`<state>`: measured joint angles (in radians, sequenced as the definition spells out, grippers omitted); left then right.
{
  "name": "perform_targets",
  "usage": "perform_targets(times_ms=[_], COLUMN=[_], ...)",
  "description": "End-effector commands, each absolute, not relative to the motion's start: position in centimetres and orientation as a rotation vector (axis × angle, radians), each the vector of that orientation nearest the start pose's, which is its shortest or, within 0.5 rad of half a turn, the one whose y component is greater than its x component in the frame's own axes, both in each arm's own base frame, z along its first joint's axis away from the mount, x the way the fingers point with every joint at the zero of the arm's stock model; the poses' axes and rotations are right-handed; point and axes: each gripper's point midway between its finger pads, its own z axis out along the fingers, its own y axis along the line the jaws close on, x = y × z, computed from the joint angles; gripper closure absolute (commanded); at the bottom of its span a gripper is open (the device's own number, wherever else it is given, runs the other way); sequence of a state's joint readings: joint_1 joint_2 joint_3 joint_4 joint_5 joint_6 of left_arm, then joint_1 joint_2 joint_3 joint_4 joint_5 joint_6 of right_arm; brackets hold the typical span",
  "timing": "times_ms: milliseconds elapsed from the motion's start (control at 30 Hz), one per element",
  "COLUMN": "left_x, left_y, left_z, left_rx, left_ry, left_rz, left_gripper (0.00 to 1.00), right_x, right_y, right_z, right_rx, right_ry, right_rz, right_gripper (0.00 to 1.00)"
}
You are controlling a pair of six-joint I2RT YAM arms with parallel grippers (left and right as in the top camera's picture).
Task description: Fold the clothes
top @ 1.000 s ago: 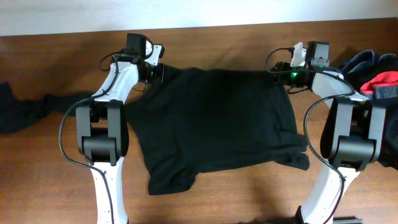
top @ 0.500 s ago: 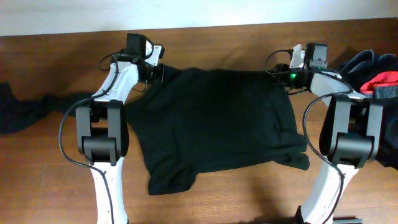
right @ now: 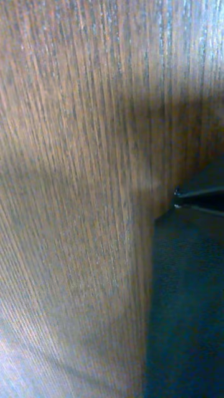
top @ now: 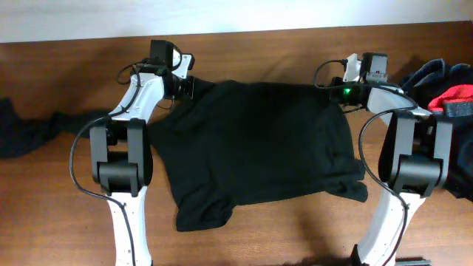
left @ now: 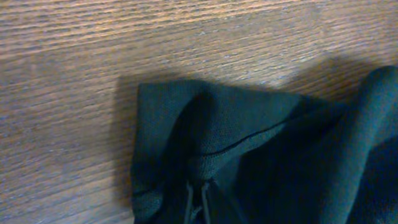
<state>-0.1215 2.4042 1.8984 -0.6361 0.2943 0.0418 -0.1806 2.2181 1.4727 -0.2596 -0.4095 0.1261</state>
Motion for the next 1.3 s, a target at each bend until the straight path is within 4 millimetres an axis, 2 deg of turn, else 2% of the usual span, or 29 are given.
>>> perform_targets(times_ms=[0,167,433,600,700,933,1067,1267], left_x=[54.3,54.4,55.2,56.9,58.4,61.4,62.3,63.4], left_y=[-10.9,-9.9,-8.8,-8.4,-8.5,-8.0,-7.7,-7.5], left_z=[-1.0,-1.1,-0.7,1.1,3.2,8.0,9.5,10.4], left_rx=[0.29,0.265,0.241,0.236,0.241,0.234,0.23,0.224], left_ry=[2.725,2.729,2.7,2.646,2.591,2.472,2.432,2.381], left_rz=[-0.404,-0.4,-0.39,-0.356,-0.349,-0.28,-0.257,-0.228], left_gripper=[0.98,0.99,0.99,0.99,0.99,0.99,0.99,0.99], right_x=[53.5,54.6,56.1,56.9,57.1,56.6,56.5,56.5], right_y=[-2.6,-3.6,-5.2,-5.4,-5.4,-5.6,-5.6,-5.6], right_z=[0.8,3.1,7.5,10.0,10.4,9.9,9.9,9.9], right_rx=[0.194,0.199,0.063,0.002,0.001,0.013,0.014,0.014], right_ry=[2.505,2.471,2.446,2.422,2.419,2.45,2.452,2.452], right_rz=[0.503,0.49,0.429,0.401,0.399,0.386,0.385,0.384], right_gripper=[0.94,0.96,0.96,0.96,0.96,0.96,0.96,0.96])
